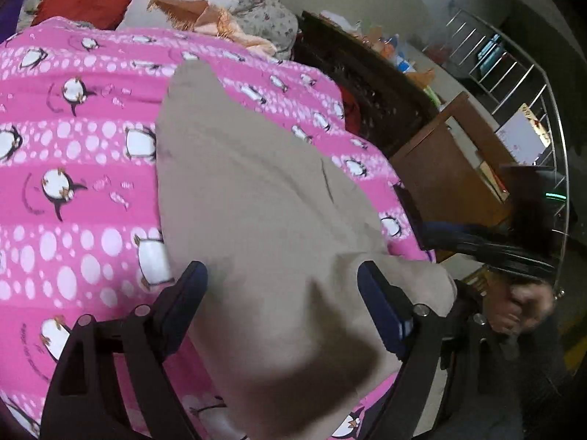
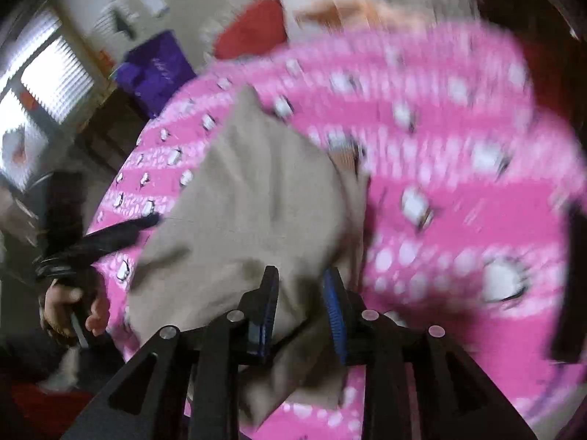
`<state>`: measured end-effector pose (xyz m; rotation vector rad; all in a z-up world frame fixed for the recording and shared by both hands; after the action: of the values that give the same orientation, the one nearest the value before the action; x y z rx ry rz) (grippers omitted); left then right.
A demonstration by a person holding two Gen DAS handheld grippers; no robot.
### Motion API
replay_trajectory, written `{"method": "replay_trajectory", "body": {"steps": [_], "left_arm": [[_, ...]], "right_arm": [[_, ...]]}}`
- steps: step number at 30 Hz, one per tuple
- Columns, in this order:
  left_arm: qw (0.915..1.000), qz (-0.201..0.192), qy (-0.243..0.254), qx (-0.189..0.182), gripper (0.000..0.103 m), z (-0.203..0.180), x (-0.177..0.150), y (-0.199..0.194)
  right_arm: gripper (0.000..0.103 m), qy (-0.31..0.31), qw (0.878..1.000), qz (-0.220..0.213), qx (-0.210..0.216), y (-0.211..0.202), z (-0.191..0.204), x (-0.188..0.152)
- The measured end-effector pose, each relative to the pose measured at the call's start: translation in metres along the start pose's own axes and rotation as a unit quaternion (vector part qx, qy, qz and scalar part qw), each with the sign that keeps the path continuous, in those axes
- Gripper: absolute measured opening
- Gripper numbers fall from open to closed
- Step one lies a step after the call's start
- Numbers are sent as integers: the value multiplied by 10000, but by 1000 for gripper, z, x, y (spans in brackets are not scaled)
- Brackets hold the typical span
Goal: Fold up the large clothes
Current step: 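Fold the held jacket side inward with the right gripper and release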
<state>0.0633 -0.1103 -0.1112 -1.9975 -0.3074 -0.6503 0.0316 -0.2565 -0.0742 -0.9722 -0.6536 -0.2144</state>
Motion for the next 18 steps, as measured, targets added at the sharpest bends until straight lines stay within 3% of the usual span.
{"method": "replay_trajectory", "body": {"steps": [3,4,5,6,9,10,12,14,18], "left_arm": [[9998,-11,-174,-27,84,2,2,-1],[9997,13,-233,-52,84,3,2,-1],[9995,33,-293,-71,84,5,2,-2],[9994,51,-330,-88,84,5,1,-4],[9992,150,-353,-139,84,4,-9,-9],[9991,222,-305,-211,84,-1,-15,-12],[9989,237,-193,-369,84,-11,-26,-18],[9987,246,-59,-444,84,-20,-38,-19],[9978,516,376,196,84,-24,-64,5]], "right_arm": [[20,-863,9954,-51,416,-6,70,-6],[18,-986,9945,46,339,0,80,-12],[8,-1015,9946,169,128,10,82,-19],[0,-985,9946,283,-158,22,77,-26],[0,-589,9930,515,-885,48,34,-47],[0,-404,9926,653,-940,49,17,-60],[0,-106,9934,766,-841,62,1,-79],[0,51,9954,555,-774,64,-8,-88],[0,653,9970,145,-387,60,-23,-97]]}}
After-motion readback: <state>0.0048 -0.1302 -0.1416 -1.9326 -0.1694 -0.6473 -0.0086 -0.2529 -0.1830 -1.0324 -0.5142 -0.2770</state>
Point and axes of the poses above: each gripper's, at about its wrist camera, not at the fingertips, and y roughly the way its jaws point, z to its left, x to its top, the point moved 9 cm from there along y, roughly the way its jaws point, and after that the axes turned 11 degrees about x, right-handed, at the moved point
